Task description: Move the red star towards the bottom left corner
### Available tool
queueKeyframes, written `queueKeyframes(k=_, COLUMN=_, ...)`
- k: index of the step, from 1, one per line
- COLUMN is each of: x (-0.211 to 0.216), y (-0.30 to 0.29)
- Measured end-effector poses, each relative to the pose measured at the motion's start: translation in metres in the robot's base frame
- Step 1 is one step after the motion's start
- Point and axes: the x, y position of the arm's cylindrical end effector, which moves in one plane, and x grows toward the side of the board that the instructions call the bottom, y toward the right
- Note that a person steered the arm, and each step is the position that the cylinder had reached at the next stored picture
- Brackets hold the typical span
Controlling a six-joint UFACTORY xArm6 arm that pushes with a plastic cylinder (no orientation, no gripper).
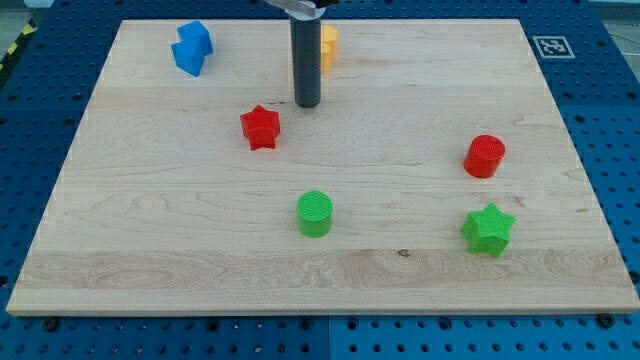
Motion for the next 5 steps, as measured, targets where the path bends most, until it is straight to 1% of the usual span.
queueKeyframes(k=2, x=0.008, y=-0.014)
queueKeyframes(k=3, x=0.022, y=-0.014)
queueKeyframes(k=5, x=0.031, y=-0.038)
